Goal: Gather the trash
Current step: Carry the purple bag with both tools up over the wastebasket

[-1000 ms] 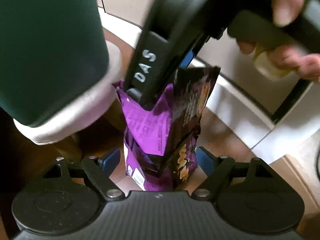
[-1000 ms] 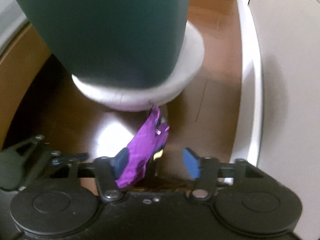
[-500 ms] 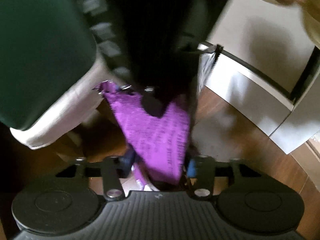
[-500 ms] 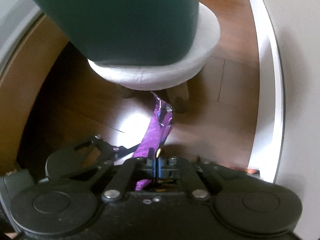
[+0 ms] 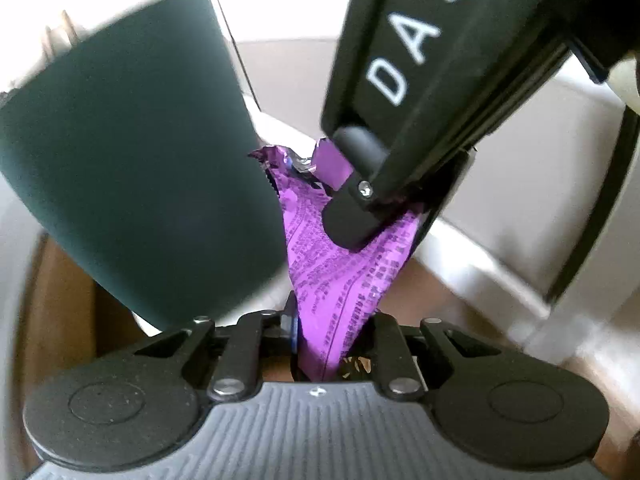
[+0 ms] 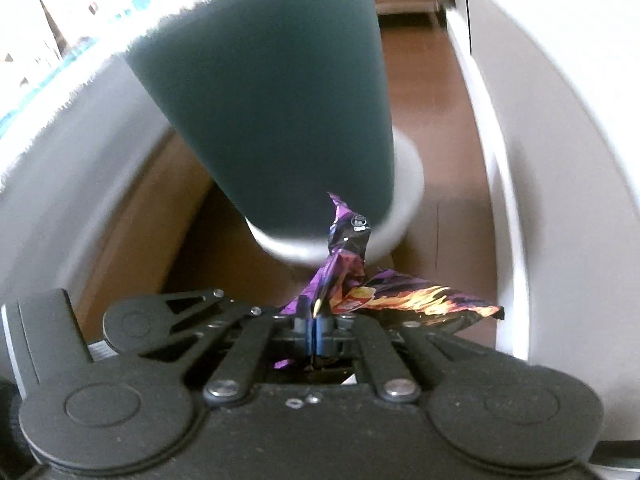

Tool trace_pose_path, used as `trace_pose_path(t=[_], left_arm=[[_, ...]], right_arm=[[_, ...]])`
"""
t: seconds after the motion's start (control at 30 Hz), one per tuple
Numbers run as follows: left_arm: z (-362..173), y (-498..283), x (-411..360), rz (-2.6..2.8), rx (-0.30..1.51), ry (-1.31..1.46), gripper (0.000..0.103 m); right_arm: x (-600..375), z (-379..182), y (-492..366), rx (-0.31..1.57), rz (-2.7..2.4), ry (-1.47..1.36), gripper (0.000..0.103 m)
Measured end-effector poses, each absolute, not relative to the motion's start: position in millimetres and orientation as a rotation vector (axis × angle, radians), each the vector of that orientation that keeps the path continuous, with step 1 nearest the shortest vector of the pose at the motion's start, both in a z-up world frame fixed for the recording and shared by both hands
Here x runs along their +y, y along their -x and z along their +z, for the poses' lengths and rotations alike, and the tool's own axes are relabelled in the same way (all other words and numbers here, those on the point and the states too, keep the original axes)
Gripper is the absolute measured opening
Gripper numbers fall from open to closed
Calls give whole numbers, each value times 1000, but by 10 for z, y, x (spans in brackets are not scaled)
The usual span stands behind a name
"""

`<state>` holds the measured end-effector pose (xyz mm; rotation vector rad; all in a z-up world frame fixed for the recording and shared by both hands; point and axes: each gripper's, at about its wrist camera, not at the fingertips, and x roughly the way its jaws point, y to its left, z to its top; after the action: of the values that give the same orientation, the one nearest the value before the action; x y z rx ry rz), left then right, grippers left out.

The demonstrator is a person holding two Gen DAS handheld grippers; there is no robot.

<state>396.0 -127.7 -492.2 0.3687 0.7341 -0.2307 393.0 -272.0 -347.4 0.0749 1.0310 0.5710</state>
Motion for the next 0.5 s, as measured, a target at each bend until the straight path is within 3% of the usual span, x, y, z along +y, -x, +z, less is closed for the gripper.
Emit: trace_pose_path(t=[0.5], left_arm=[[-2662,-3992,-1307,-129,318,-336,15]], right_arm=[[-2590,-1220,-3880,577,619,131,3]])
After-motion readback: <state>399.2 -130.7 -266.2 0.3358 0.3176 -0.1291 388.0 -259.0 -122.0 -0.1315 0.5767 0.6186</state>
